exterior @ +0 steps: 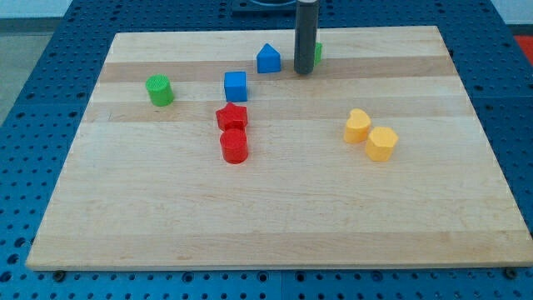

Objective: Move the blue triangle left a bit

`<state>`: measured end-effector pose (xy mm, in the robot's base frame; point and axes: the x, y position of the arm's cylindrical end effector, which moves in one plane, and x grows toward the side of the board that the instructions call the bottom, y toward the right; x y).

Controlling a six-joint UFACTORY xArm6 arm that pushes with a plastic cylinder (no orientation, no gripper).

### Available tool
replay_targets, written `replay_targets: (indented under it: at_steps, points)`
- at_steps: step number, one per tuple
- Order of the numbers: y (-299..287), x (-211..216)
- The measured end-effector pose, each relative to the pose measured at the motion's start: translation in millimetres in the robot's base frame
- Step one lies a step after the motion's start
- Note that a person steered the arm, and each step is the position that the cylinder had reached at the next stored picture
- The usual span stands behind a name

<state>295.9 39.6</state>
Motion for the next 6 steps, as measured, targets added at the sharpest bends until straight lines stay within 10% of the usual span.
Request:
replay_targets:
  at_steps: [6]
  points:
    - [-30,-46]
